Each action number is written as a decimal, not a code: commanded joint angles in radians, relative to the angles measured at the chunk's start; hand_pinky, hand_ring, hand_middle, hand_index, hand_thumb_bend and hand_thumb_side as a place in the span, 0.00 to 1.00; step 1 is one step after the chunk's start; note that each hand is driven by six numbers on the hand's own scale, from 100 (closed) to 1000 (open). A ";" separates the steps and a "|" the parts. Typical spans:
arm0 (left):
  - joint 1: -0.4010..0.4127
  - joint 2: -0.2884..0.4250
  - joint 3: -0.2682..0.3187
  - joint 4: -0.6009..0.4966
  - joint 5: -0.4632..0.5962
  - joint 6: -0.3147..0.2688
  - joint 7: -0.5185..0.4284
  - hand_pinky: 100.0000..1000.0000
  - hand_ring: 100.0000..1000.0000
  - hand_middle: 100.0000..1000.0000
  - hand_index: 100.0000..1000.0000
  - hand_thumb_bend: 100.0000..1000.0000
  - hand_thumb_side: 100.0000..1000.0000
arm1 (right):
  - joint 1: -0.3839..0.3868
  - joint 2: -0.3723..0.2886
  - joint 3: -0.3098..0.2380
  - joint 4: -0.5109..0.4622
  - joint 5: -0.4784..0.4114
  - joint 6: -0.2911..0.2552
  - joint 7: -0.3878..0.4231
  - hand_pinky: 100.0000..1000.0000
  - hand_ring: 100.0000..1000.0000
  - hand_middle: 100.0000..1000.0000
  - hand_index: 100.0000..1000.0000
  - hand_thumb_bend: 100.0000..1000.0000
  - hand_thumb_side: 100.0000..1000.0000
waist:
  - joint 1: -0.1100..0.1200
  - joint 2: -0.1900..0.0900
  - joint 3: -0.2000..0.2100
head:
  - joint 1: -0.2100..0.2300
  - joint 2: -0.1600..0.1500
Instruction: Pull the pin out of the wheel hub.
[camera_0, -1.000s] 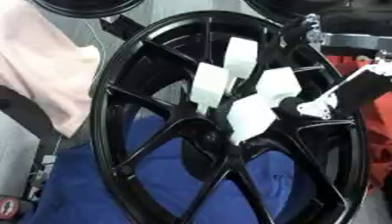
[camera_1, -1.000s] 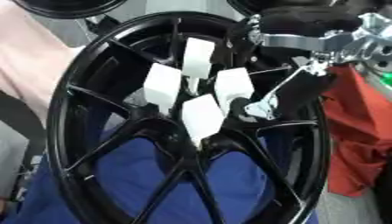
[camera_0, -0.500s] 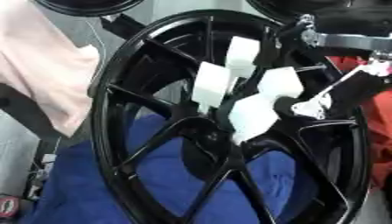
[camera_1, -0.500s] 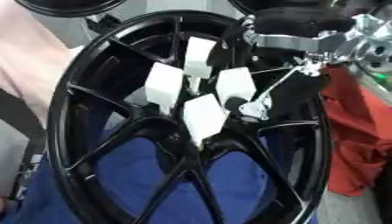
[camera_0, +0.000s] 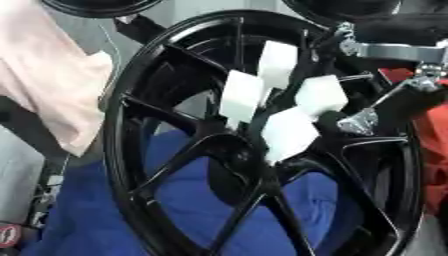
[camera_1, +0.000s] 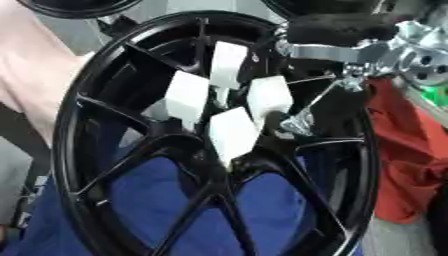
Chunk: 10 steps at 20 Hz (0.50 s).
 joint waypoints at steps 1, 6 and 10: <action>-0.002 0.012 0.009 -0.015 -0.007 -0.001 0.000 0.70 0.69 0.63 0.75 0.06 0.77 | -0.005 -0.023 -0.010 0.011 0.005 -0.001 0.005 0.74 0.61 0.64 0.78 0.22 0.01 | 0.007 -0.014 0.001 | -0.002 -0.013; -0.004 0.012 0.008 -0.015 -0.010 -0.001 0.000 0.70 0.69 0.62 0.75 0.06 0.77 | -0.006 -0.020 -0.005 0.019 0.001 -0.005 0.008 0.73 0.58 0.61 0.76 0.21 0.02 | 0.008 -0.012 0.001 | -0.002 -0.014; -0.006 0.014 0.009 -0.015 -0.012 -0.001 0.000 0.70 0.69 0.62 0.75 0.06 0.77 | -0.008 -0.019 -0.004 0.018 -0.007 -0.003 0.000 0.72 0.54 0.55 0.70 0.15 0.01 | 0.009 -0.012 0.002 | -0.002 -0.012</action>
